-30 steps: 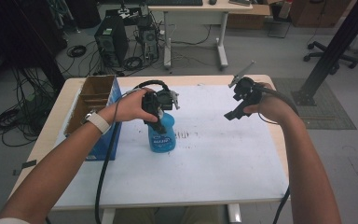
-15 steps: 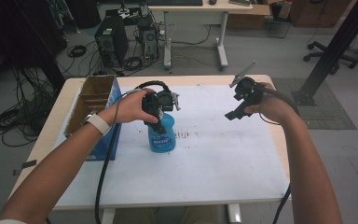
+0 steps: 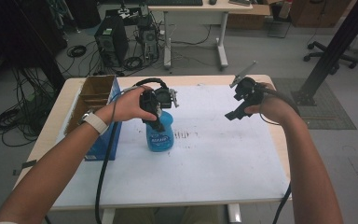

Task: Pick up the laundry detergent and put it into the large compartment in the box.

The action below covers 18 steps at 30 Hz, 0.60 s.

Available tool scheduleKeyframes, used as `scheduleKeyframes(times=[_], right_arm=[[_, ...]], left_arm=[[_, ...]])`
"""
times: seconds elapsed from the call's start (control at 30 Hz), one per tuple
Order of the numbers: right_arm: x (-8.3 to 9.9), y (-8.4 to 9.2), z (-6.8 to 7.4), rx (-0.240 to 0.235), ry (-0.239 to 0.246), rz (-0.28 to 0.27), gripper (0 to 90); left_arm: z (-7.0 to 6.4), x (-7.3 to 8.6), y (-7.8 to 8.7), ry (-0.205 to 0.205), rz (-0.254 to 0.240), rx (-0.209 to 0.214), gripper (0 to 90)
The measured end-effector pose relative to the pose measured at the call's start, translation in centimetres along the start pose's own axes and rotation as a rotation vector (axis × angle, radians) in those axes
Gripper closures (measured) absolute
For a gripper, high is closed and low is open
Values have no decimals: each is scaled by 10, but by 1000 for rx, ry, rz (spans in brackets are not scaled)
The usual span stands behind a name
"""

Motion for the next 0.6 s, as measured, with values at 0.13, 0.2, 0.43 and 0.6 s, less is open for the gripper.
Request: scheduleKeyframes(times=[0.13, 0.2, 0.43, 0.6], right_arm=[[0, 1, 1, 1, 1, -1, 85], [0, 2, 1, 2, 0, -3, 85], [0, 5, 2, 6, 3, -11, 85], [0, 6, 2, 9, 3, -14, 85]], left_arm=[[0, 0, 4, 12, -3, -6, 371], [-1, 0, 5, 14, -3, -7, 371], [-3, -2, 13, 23, -6, -21, 372], [-5, -2, 18, 40, -14, -21, 372]])
Point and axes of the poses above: each handheld gripper's, and its own axes: y roughly backward along the jaws, x roughly out of its underside, z roughly to its left, the point moved 5 cm from there along -y, roughly forward along the jaws, and after that the axes turned 5 degrees about x, right-handed, at the moved point
